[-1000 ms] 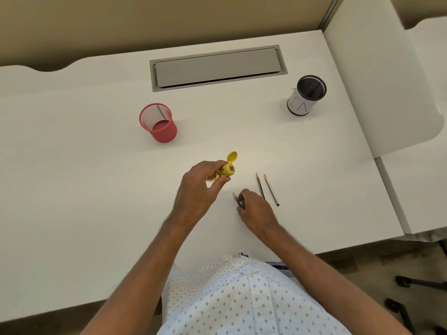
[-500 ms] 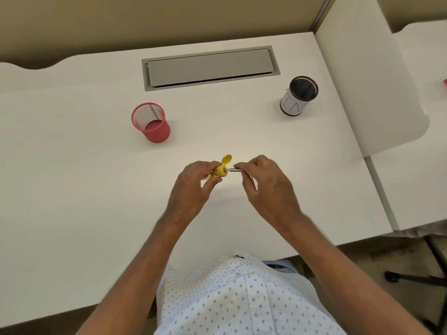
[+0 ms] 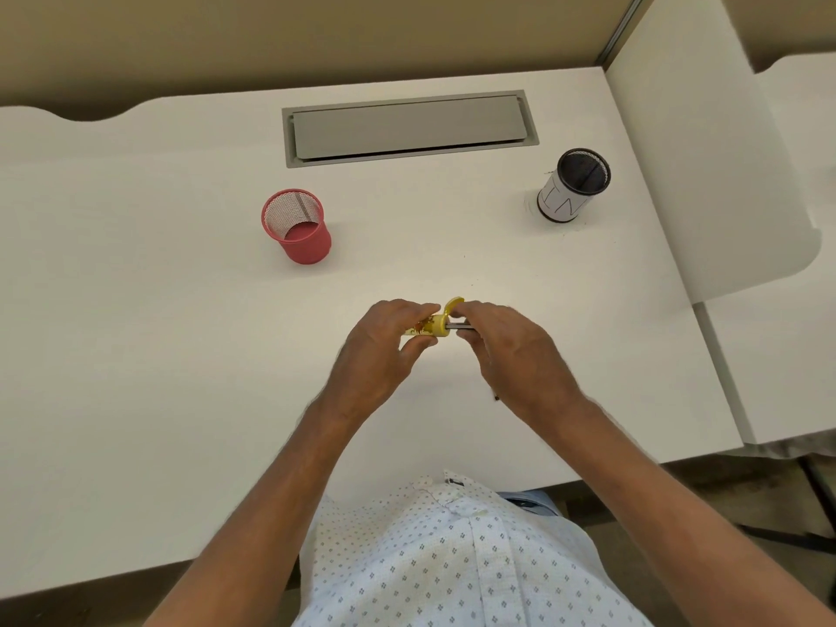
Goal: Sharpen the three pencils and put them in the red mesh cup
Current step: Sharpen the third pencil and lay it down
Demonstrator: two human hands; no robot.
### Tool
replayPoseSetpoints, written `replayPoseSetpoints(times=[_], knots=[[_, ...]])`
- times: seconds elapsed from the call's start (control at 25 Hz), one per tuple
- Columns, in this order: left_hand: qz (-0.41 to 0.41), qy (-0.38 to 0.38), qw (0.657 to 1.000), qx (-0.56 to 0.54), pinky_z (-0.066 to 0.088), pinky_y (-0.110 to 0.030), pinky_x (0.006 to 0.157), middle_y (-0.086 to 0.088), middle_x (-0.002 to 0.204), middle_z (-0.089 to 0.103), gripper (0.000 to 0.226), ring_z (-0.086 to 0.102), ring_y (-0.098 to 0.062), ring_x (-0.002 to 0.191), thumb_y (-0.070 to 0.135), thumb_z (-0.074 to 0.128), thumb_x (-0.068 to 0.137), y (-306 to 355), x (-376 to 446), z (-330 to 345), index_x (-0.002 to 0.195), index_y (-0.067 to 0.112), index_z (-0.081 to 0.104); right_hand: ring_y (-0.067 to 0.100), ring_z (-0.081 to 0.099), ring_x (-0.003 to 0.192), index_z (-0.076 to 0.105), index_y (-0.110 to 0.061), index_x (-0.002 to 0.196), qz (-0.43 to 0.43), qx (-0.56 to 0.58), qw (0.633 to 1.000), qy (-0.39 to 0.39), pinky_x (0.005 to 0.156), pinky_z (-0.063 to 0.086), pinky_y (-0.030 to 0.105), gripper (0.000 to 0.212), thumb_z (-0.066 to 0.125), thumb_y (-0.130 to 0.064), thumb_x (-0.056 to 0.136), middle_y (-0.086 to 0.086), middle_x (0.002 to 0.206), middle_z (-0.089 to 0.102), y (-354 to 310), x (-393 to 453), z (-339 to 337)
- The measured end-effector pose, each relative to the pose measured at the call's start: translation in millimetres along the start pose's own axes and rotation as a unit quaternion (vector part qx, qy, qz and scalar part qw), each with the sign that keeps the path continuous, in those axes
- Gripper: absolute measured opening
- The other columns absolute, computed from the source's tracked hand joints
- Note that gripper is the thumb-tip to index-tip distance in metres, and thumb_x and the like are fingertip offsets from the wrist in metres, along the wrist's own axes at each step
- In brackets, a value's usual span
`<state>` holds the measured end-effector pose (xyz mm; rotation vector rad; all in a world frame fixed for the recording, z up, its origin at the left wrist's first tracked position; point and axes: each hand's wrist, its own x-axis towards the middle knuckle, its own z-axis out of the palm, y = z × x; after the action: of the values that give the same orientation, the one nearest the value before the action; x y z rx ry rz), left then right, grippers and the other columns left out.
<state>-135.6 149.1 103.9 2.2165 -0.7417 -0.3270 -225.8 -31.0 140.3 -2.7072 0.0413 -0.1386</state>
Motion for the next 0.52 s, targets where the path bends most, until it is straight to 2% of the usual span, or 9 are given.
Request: replayPoseSetpoints(times=[0.12, 0.24, 0.32, 0.36, 0.44, 0.52], knots=[[0.007, -0.011, 1.0, 0.011, 0.052, -0.034, 0.09, 0.004, 0.112, 0.072, 0.034, 0.06, -0.016, 0.103, 0.023, 0.075, 0.09, 2.7, 1.8, -2.9, 0.124, 0.023, 0.071, 0.025, 0.057, 0.073, 0.071, -0.01, 0.108, -0.04, -0.057, 0.997, 0.016, 0.059, 0.053, 0.042, 0.018, 0.059, -0.023, 0.105, 0.006, 0.087, 0.065, 6.5, 1.5, -4.6], [0.026, -0.01, 0.999, 0.022, 0.053, -0.038, 0.084, 0.006, 0.108, 0.072, 0.03, 0.06, -0.017, 0.099, 0.023, 0.076, 0.09, 4.4, 1.3, -6.5, 0.119, 0.023, 0.073, 0.024, 0.052, 0.066, 0.074, -0.012, 0.099, -0.105, -0.137, 0.984, 0.048, 0.053, 0.045, 0.039, 0.022, 0.058, -0.025, 0.106, 0.004, 0.078, 0.06, 12.9, 7.6, -8.7], [0.034, 0.006, 0.999, 0.031, 0.053, -0.038, 0.081, 0.007, 0.107, 0.072, 0.029, 0.06, -0.018, 0.098, 0.022, 0.077, 0.088, 6.8, 0.5, -7.0, 0.117, 0.023, 0.074, 0.024, 0.052, 0.064, 0.074, -0.015, 0.095, -0.11, -0.114, 0.987, 0.026, 0.053, 0.045, 0.038, 0.023, 0.058, -0.029, 0.105, 0.002, 0.074, 0.059, 14.4, 12.4, -11.6], [0.037, 0.014, 0.999, 0.038, 0.053, -0.038, 0.079, 0.007, 0.107, 0.073, 0.029, 0.06, -0.018, 0.097, 0.021, 0.078, 0.088, 7.9, 0.3, -7.1, 0.117, 0.022, 0.075, 0.023, 0.053, 0.064, 0.073, -0.018, 0.093, -0.084, -0.08, 0.993, -0.006, 0.054, 0.045, 0.037, 0.026, 0.056, -0.034, 0.105, -0.001, 0.073, 0.06, 13.6, 16.2, -13.1], [0.042, 0.025, 0.997, 0.053, 0.054, -0.038, 0.075, 0.006, 0.105, 0.073, 0.03, 0.061, -0.019, 0.095, 0.02, 0.079, 0.086, 8.8, -0.2, -7.8, 0.116, 0.021, 0.075, 0.017, 0.052, 0.061, 0.068, -0.028, 0.082, 0.023, 0.014, 0.992, -0.126, 0.057, 0.043, 0.034, 0.034, 0.048, -0.046, 0.104, -0.008, 0.067, 0.058, 15.3, 28.7, -16.6], [0.05, 0.025, 0.997, 0.058, 0.054, -0.038, 0.074, 0.006, 0.104, 0.073, 0.031, 0.061, -0.019, 0.094, 0.019, 0.08, 0.086, 8.5, -0.3, -8.2, 0.116, 0.021, 0.075, 0.012, 0.04, 0.05, 0.063, -0.026, 0.072, 0.149, 0.157, 0.943, -0.252, 0.052, 0.034, 0.03, 0.043, 0.049, -0.054, 0.103, -0.011, 0.055, 0.046, 22.0, 43.9, -21.0]])
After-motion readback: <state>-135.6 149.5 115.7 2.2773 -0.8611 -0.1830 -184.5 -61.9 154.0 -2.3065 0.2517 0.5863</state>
